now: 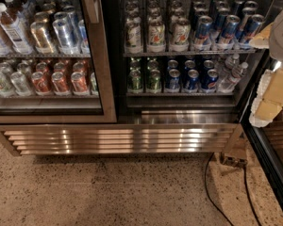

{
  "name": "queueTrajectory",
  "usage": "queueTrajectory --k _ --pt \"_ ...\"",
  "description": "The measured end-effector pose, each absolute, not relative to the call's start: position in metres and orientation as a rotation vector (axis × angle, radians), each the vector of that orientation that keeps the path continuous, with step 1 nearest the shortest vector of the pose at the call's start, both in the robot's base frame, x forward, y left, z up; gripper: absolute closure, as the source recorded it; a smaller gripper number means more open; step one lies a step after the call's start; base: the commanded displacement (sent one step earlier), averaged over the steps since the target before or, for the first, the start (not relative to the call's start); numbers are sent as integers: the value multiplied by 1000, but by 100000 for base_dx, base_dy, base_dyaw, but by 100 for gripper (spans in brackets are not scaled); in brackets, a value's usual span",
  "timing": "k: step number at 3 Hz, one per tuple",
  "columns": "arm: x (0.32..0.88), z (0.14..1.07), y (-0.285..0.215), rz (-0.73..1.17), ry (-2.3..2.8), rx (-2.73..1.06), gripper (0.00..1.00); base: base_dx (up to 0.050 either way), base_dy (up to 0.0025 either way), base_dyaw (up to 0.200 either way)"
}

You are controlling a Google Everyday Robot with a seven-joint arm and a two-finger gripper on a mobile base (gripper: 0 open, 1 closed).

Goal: Close right fridge door

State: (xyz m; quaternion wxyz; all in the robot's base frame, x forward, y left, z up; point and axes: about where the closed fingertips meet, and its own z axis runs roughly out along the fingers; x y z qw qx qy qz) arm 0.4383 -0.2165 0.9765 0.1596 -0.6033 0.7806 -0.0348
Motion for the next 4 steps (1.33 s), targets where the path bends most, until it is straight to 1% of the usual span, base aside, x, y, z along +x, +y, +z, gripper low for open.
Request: queueTrajectory --k 4 --pt "438 976 -217 -99 2231 -1724 0 -5001 1 -4"
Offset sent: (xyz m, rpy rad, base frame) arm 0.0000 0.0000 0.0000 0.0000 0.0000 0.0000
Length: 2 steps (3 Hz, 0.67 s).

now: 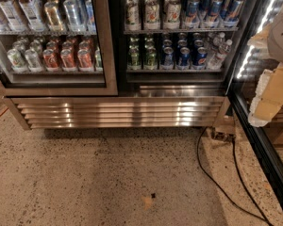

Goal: Close right fridge door

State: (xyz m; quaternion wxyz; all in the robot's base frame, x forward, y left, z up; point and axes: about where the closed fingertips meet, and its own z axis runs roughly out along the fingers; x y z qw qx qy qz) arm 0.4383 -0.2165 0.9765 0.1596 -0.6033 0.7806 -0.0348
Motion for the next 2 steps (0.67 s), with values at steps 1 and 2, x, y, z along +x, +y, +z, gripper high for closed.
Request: queueTrajectory --k 1,2 --pt "438 976 -217 -99 2231 -1724 0 -5007 15 -105" --pt "438 976 -217 -99 2231 -1724 0 3 -4 -19157"
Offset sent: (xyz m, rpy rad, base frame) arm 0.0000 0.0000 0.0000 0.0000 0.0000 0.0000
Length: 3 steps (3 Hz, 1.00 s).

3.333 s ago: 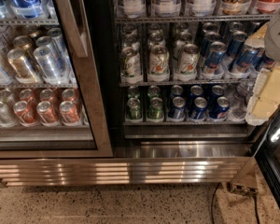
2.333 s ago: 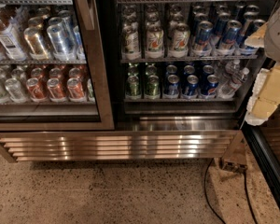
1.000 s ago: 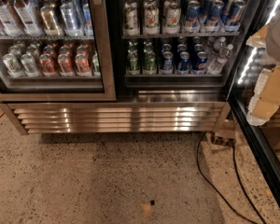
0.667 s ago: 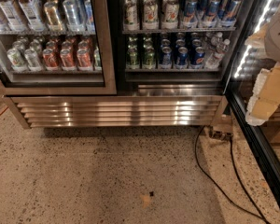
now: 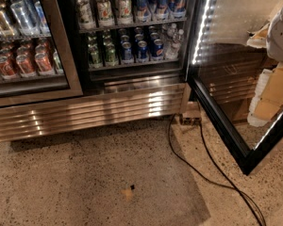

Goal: Close right fridge door

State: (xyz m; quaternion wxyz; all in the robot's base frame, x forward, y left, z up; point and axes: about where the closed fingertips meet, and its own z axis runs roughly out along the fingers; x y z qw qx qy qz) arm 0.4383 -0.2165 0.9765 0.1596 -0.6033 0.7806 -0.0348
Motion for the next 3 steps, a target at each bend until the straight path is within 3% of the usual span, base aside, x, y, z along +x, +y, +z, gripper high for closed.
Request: queueTrajectory --k 3 --pt "438 976 -216 -100 2231 -1724 0 2 -2 -18976"
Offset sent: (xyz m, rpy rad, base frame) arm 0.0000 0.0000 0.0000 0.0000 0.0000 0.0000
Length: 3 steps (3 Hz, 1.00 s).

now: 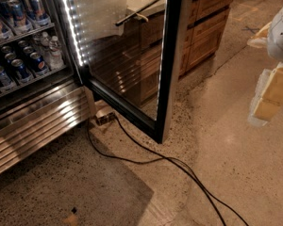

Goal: Close right fridge door

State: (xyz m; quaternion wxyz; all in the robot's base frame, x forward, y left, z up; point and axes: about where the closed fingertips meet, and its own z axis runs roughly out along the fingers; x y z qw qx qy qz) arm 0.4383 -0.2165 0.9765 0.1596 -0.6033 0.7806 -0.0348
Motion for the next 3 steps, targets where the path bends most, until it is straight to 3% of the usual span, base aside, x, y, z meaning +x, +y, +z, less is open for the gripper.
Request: queueTrajectory --k 1,2,3 --pt "438 976 -216 -100 2231 -1724 0 3840 245 12818" --pt "438 976 -216 -100 2231 -1724 0 2339 -208 -17583" --pt "438 976 -216 -100 2231 -1724 0 3683 253 13291"
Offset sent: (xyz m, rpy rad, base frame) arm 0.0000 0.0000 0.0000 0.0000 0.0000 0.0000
